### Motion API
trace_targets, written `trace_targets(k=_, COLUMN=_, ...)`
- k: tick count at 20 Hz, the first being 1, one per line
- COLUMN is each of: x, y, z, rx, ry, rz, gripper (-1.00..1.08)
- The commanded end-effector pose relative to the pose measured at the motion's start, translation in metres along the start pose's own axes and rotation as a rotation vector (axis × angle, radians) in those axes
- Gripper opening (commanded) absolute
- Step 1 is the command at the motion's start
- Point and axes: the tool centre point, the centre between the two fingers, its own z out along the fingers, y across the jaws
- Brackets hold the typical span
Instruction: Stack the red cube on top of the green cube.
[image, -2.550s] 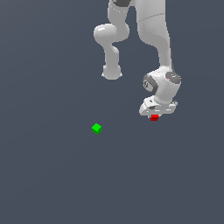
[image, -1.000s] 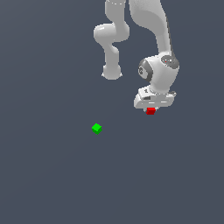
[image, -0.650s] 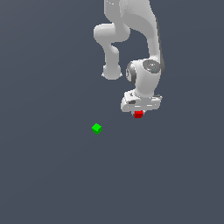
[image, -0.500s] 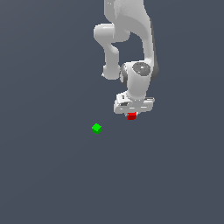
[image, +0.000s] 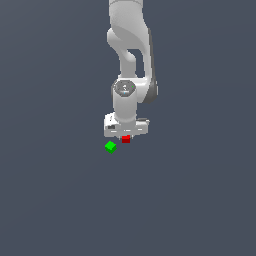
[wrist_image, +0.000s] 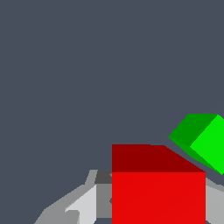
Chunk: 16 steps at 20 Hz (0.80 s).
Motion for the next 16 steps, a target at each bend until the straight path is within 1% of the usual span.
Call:
trace_targets(k=1, x=0.004, y=0.025, z=0.003, rx=0.0, ry=0.001, rz=-0.002, gripper=-1.0)
trace_targets(k=4, x=0.008, y=0.048, z=0.006, rx=0.0, ry=0.001, rz=-0.002, gripper=-1.0)
trace_targets(k=7, x=0.012, y=0.065, z=0.009, rx=0.0, ry=0.001, rz=-0.002, gripper=-1.0)
trace_targets(k=10, x=0.014, y=0.076, z=0.01, rx=0.001, ry=0.0, rz=-0.002, gripper=-1.0)
trace_targets(k=14, x=0.016, y=0.08, z=0.011, rx=0.001, ry=0.0, rz=-0.002, gripper=-1.0)
trace_targets(k=15, x=0.016, y=0.08, z=0.011, rx=0.001, ry=0.0, rz=-0.002, gripper=1.0)
trace_targets(k=16, x=0.016, y=0.08, z=0.011, rx=0.001, ry=0.0, rz=-0.002, gripper=1.0)
